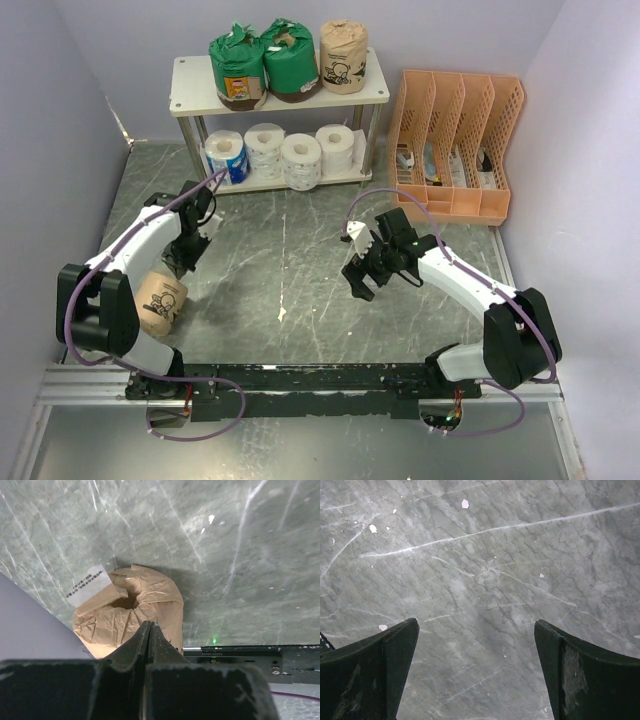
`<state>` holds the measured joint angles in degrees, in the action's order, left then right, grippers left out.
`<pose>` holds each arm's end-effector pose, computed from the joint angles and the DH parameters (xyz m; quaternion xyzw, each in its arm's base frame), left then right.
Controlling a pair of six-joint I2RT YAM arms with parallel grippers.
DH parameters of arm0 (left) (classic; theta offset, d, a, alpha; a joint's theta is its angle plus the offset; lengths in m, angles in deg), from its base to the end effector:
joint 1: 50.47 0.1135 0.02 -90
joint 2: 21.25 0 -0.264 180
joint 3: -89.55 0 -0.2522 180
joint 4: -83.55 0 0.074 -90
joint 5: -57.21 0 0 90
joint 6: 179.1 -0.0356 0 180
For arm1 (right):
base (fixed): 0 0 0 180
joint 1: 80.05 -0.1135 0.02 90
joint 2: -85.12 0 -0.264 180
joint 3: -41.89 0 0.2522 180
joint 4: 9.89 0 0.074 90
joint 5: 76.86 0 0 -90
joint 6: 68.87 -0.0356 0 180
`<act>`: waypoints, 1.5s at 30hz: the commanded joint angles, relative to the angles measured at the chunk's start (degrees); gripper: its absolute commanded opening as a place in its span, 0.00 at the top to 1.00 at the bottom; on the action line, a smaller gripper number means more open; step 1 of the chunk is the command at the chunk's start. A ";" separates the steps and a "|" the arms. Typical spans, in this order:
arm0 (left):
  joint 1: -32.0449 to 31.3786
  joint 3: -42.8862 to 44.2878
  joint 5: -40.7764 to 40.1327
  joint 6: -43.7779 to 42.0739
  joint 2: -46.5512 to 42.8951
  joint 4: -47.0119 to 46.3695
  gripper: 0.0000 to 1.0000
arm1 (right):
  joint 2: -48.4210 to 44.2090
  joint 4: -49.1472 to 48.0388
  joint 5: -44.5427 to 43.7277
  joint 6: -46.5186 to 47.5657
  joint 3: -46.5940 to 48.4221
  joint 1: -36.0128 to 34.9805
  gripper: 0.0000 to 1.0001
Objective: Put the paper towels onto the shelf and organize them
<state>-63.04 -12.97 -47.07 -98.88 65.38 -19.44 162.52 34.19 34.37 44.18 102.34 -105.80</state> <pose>0.2564 -0.0482 0.2287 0.1881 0.9737 0.1234 0.0363 0.2246 0.1226 0.2038 -0.4351 0.8476 0.1841 0.2416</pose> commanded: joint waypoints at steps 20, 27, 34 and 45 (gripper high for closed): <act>-3.20 15.55 -7.37 15.19 0.22 2.41 0.04 | 1.81 -0.18 -1.73 0.69 0.72 0.28 0.00; -3.24 20.52 -6.51 12.08 -5.94 5.10 0.04 | 2.93 0.45 -0.66 0.76 1.56 0.10 0.00; -3.37 18.14 -20.19 8.16 -4.94 12.44 0.04 | 0.85 -0.02 9.67 1.15 8.87 -0.80 0.00; -2.86 10.28 -31.79 16.34 -16.27 6.66 0.04 | 26.06 13.08 36.75 -4.80 55.06 -14.62 0.00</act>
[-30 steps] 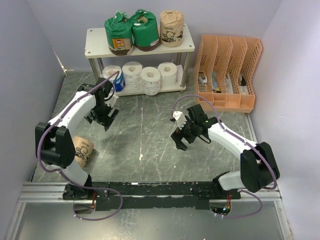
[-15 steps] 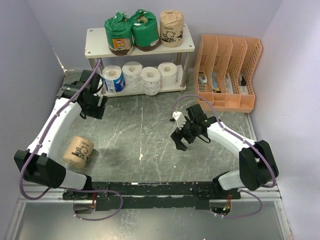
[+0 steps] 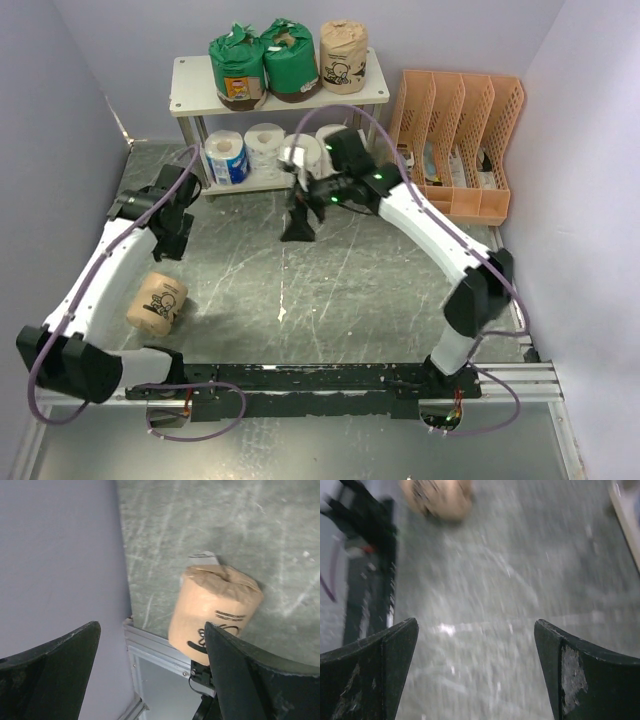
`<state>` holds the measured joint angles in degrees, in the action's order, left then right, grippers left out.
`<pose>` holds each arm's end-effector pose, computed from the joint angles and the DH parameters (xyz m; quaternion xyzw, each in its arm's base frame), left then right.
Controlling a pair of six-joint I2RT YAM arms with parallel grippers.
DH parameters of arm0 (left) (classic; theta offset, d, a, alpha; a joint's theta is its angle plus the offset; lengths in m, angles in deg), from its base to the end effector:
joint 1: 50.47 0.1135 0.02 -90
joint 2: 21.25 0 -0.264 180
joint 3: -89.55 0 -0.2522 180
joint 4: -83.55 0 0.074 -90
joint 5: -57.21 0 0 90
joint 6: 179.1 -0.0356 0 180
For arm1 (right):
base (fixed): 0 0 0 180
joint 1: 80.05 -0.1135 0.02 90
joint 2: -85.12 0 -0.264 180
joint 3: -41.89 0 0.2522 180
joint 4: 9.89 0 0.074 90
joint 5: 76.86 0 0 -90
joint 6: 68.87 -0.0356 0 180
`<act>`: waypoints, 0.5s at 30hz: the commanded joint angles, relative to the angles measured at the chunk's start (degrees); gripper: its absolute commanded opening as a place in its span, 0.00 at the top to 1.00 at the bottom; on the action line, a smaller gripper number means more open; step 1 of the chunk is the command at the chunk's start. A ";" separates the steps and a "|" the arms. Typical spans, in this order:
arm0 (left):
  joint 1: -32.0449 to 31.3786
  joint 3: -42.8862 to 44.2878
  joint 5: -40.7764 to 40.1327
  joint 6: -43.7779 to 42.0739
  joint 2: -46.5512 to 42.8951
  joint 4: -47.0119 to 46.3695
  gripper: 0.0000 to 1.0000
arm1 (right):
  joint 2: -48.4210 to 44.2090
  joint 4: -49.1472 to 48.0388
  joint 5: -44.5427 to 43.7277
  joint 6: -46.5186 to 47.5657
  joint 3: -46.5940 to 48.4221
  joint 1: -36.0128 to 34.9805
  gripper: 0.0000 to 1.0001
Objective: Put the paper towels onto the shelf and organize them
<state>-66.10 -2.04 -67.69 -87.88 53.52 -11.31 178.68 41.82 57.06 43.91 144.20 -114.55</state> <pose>0.2255 -0.0419 0.3298 0.0703 0.9402 0.2703 0.1951 0.2815 0.2235 0.3475 -0.5386 0.6748 0.3789 0.3332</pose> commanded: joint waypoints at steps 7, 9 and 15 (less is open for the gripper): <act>6.31 -1.22 -16.71 14.20 -10.68 -8.79 0.04 | 27.53 -33.65 33.05 -37.37 15.87 -9.20 0.00; 7.06 -0.74 -15.26 16.62 -11.47 -8.84 0.04 | 29.65 -56.31 34.86 -55.39 11.89 -10.65 0.00; 7.20 2.06 -14.98 24.13 -15.30 -6.66 0.04 | 44.53 -108.01 40.05 -97.86 17.95 -17.52 0.00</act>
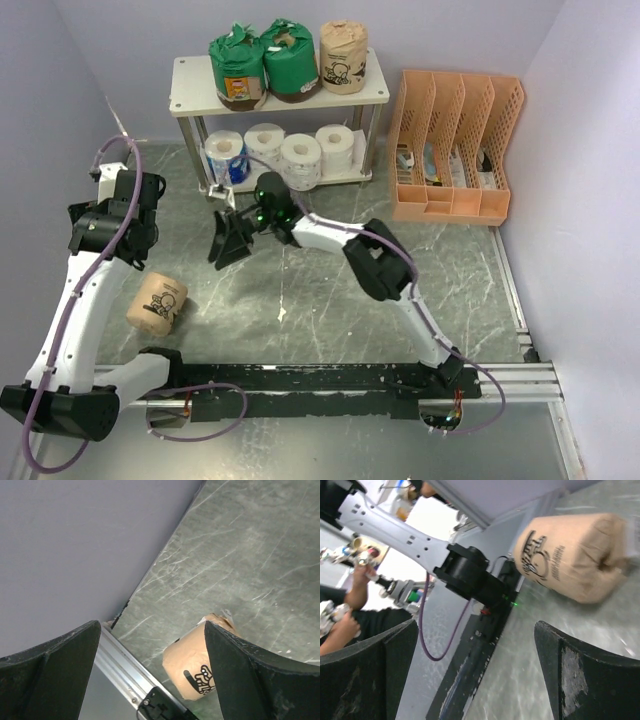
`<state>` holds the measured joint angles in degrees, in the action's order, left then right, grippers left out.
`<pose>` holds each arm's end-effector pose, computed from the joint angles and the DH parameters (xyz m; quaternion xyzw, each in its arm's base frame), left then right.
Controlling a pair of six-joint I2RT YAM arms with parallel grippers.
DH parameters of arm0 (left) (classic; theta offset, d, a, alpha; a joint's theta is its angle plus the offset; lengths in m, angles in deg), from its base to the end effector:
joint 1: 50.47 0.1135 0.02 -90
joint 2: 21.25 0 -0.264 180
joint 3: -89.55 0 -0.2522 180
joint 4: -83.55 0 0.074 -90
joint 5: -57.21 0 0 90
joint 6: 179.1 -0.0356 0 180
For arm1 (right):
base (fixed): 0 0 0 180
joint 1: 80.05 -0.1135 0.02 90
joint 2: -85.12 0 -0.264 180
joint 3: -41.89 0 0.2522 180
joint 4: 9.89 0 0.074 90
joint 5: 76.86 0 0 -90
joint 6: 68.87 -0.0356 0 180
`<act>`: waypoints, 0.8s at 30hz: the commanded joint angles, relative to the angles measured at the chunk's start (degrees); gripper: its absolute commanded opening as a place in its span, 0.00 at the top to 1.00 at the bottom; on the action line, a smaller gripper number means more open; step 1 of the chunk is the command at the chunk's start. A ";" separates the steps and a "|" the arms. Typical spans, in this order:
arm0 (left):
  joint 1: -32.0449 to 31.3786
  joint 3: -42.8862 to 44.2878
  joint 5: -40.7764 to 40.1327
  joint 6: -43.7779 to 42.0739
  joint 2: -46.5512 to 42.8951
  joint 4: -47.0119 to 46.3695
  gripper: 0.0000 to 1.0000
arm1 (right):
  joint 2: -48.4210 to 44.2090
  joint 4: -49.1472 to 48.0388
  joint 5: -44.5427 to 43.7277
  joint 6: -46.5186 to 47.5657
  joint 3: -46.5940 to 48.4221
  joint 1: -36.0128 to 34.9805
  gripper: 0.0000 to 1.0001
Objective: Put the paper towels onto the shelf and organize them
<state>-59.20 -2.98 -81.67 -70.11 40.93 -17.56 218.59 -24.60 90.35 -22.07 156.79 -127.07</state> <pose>0.1846 -0.0012 0.3763 -0.2060 0.8498 0.3135 0.3702 0.3307 0.4058 0.2193 -0.4449 0.5564 0.6998 0.0537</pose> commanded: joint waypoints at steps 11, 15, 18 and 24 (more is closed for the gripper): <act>0.33 8.55 5.72 3.16 -5.17 -0.04 0.04 | 13.84 -26.52 2.66 -15.12 14.02 -10.66 0.00; 0.34 6.42 5.54 1.78 -6.04 -1.17 0.04 | 15.32 -19.80 0.92 -9.02 17.65 -9.35 0.00; 0.32 5.13 5.57 -0.76 -7.34 -2.33 0.04 | 14.02 -6.42 -2.98 3.88 19.24 -8.61 0.00; 0.34 4.74 5.20 -3.69 -6.57 -2.47 0.04 | 13.28 17.21 -17.35 28.64 24.09 -8.05 0.00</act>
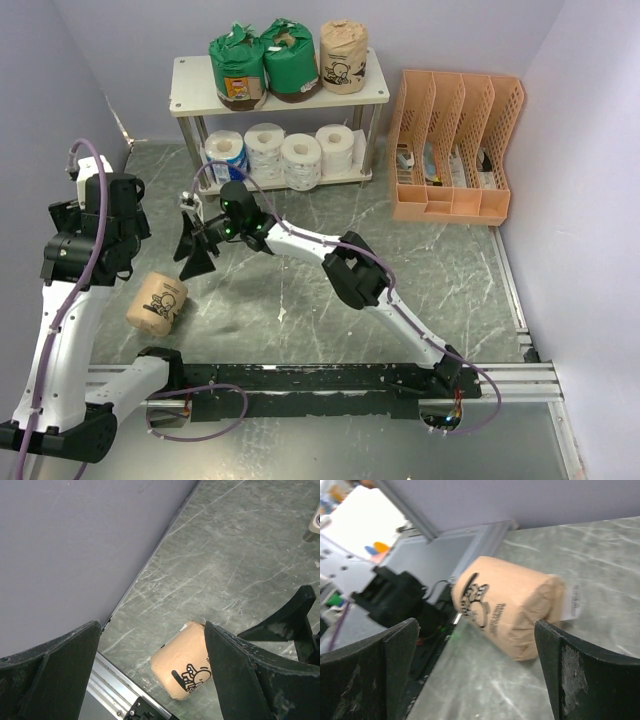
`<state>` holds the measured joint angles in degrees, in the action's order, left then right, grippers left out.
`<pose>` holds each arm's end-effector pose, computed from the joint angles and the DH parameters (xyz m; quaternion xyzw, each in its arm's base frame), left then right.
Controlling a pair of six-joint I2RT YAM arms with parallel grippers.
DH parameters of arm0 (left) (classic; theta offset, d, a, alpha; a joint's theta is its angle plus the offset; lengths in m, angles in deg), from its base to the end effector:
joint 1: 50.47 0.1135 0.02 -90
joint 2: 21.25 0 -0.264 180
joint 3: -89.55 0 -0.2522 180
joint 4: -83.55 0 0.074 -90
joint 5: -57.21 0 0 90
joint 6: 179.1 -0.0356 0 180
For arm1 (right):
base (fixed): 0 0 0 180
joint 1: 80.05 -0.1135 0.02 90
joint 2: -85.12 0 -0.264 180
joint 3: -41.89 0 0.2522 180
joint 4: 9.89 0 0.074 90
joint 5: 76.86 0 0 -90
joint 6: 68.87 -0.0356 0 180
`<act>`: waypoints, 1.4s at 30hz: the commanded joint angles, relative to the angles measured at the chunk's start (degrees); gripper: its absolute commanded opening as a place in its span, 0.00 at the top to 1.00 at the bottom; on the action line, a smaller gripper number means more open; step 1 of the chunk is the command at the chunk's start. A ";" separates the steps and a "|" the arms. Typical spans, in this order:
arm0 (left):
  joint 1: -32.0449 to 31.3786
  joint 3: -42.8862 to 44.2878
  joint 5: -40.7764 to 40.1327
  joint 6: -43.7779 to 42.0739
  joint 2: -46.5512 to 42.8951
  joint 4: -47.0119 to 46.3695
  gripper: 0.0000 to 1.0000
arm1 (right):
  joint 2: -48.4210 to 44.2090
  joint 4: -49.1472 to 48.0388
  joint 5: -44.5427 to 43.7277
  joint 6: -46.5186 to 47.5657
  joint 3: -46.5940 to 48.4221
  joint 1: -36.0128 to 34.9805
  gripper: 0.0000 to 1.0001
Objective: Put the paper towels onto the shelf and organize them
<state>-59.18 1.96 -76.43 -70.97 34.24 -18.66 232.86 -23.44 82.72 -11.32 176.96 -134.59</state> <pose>0.1495 0.0019 0.4173 -0.2233 0.8288 0.2392 0.4539 0.3068 0.4883 0.2004 -0.5094 0.4877 0.6932 0.1489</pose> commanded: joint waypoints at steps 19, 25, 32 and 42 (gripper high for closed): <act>0.29 -2.89 1.43 -3.50 0.85 -2.98 0.04 | 6.92 19.02 -9.63 14.60 7.58 -2.69 0.03; 0.32 -3.47 1.58 -3.97 0.52 -3.50 0.04 | 6.48 18.06 -8.67 13.47 6.74 -3.65 0.07; 0.27 -4.65 1.83 -4.33 -0.71 -4.08 0.04 | 5.93 18.87 -9.42 14.58 5.54 -5.03 0.33; 0.27 -4.16 2.18 -4.50 -1.11 -4.17 0.04 | 2.73 20.45 -11.38 16.74 3.77 -4.92 1.00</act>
<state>-59.18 -2.52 -74.99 -74.79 33.69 -21.21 239.22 -4.73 73.13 2.63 182.47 -140.01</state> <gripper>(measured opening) 0.963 0.065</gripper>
